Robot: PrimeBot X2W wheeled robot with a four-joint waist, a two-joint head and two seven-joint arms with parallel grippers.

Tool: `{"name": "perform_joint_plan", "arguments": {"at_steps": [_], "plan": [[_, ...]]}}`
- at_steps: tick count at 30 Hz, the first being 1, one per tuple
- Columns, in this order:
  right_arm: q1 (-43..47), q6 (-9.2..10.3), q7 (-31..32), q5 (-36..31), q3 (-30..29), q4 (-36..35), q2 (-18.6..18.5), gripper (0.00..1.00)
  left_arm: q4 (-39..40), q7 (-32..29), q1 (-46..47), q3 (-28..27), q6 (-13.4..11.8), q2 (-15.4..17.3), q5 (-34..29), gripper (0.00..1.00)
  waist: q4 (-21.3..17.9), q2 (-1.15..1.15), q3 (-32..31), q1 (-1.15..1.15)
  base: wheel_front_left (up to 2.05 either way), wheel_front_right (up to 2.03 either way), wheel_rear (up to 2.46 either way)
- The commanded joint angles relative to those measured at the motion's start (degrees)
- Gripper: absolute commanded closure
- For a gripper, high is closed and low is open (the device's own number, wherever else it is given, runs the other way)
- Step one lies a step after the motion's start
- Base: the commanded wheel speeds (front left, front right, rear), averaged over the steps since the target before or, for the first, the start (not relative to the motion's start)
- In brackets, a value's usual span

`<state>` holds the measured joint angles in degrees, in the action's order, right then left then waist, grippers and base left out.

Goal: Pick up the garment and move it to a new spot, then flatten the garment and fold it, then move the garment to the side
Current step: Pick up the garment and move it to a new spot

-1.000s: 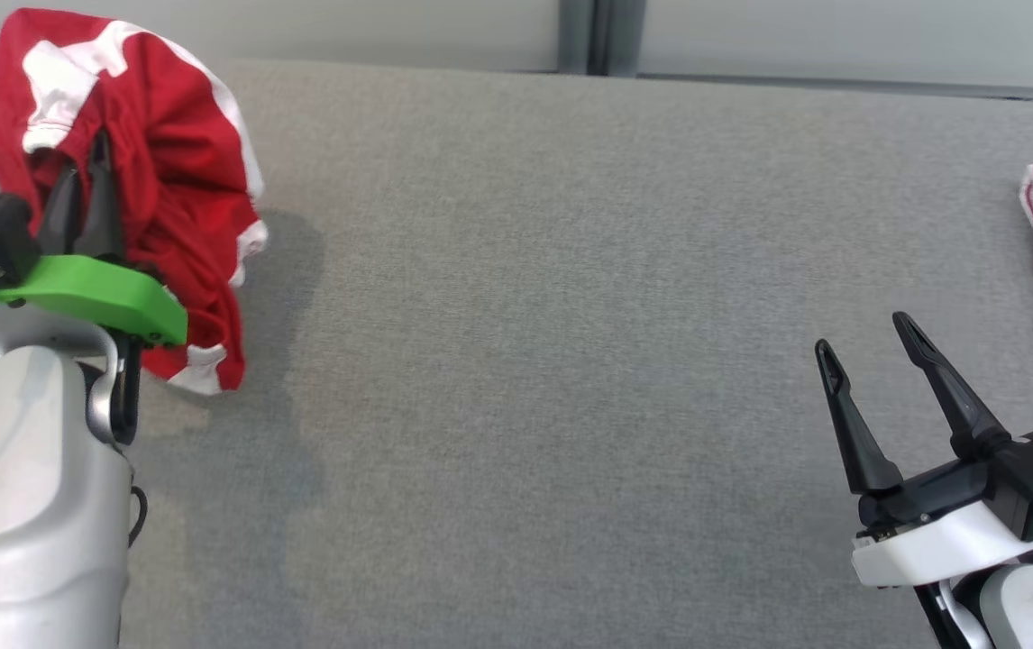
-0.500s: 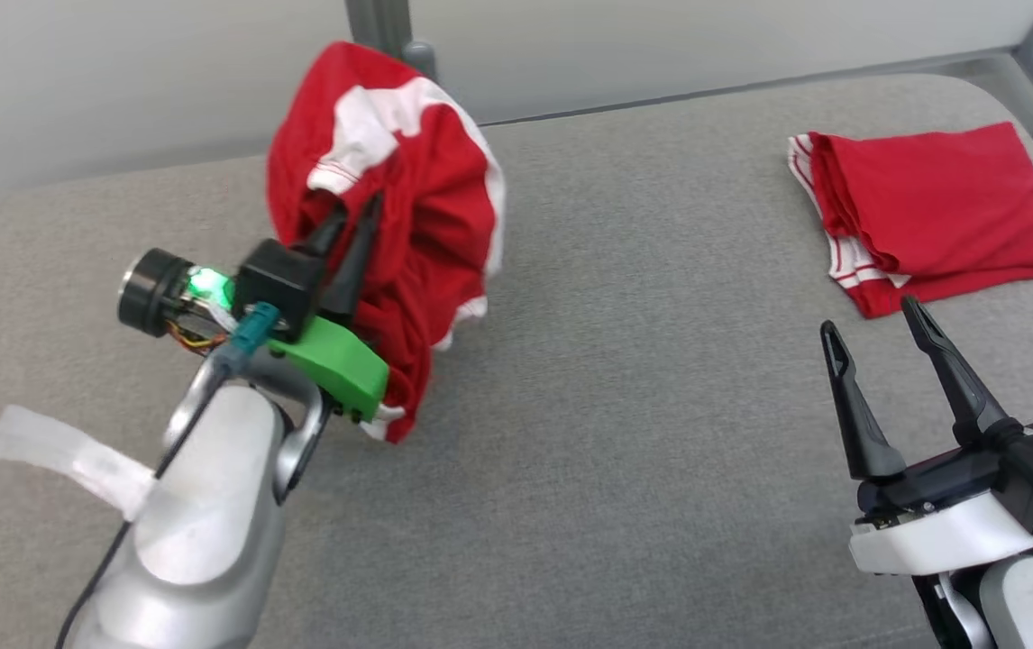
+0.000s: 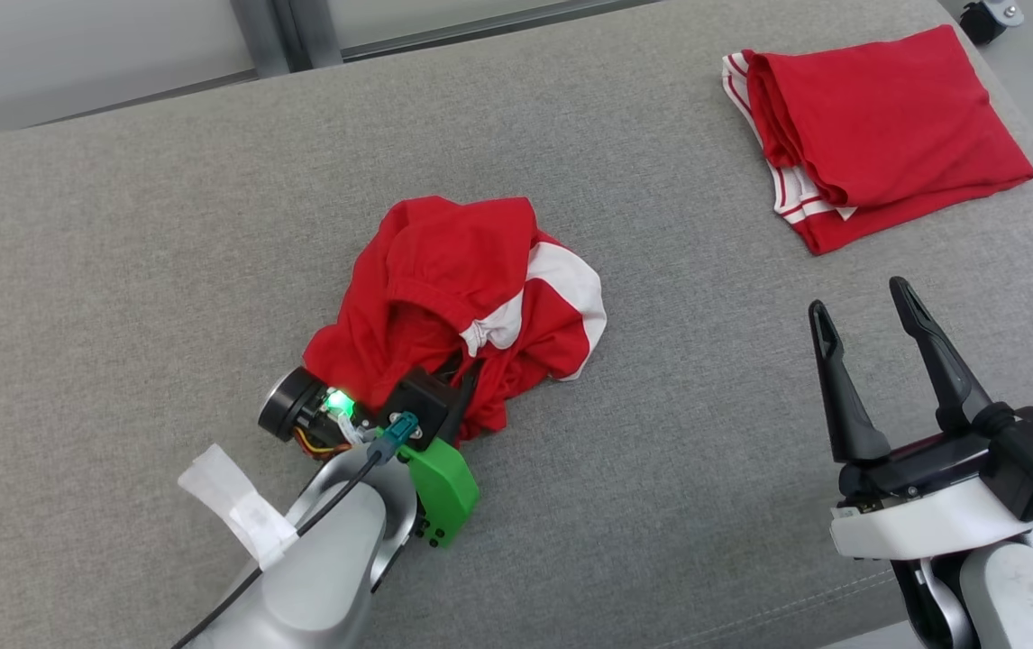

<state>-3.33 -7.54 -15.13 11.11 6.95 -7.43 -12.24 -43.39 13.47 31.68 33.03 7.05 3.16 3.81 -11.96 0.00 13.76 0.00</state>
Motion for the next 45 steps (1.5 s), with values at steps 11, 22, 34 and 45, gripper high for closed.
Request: {"name": "perform_joint_plan", "arguments": {"at_steps": [11,22,34,45], "plan": [[4.1,0.11,0.0,1.8,4.2,4.8,1.1,0.0,12.3,1.8,-12.2,-0.2,-8.3,-0.2,10.8,0.0,6.9,0.0,-10.5,0.0,0.0,0.0,0.0],[10.2,0.1,0.0,3.2,4.2,7.0,5.5,0.0,34.9,1.7,-33.5,-16.3,-15.9,-0.2,13.0,0.0,14.6,0.0,-18.1,0.0,0.0,0.0,0.0],[16.1,0.1,0.0,-0.3,1.7,4.8,7.8,0.0,48.1,1.7,-49.0,-22.5,-14.8,-0.2,7.9,0.0,15.2,0.0,-22.3,0.0,0.0,0.0,0.0],[15.7,0.1,0.0,-0.6,1.6,4.9,7.9,0.0,47.9,1.7,-49.5,-21.7,-14.6,-0.2,6.1,0.0,14.8,0.0,-22.2,0.0,0.0,0.0,0.0]]}}
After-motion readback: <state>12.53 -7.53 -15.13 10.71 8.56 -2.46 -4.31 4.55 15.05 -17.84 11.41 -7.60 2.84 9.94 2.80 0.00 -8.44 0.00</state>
